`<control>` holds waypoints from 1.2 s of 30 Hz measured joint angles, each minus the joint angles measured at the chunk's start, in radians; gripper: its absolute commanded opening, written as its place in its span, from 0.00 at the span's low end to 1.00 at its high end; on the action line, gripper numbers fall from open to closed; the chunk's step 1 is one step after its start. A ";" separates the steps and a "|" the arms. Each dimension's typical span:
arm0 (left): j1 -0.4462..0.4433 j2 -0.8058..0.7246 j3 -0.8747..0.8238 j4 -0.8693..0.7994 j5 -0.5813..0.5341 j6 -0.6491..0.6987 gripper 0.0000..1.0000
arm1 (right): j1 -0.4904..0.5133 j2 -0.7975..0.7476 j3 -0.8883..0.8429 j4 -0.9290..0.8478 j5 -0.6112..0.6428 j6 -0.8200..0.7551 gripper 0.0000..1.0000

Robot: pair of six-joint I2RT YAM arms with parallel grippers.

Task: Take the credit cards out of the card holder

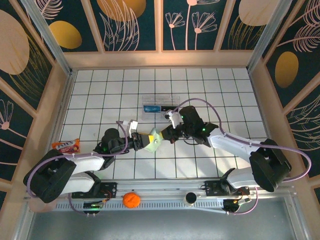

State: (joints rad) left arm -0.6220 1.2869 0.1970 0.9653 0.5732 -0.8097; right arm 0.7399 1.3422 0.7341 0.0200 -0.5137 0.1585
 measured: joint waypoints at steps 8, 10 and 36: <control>-0.025 0.020 0.007 -0.001 -0.081 -0.020 0.00 | 0.002 0.005 0.000 0.014 0.063 0.053 0.31; -0.042 0.003 0.003 -0.002 -0.119 -0.038 0.00 | 0.006 0.003 0.002 0.047 0.124 0.096 0.41; -0.138 -0.313 -0.004 -0.322 -0.688 -0.121 0.00 | 0.279 0.114 0.166 0.084 0.600 0.540 0.52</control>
State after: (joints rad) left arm -0.7597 0.9737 0.1932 0.6430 -0.1146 -0.9306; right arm 1.0187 1.4559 0.8997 0.1040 0.0860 0.6983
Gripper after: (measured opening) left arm 0.109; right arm 0.530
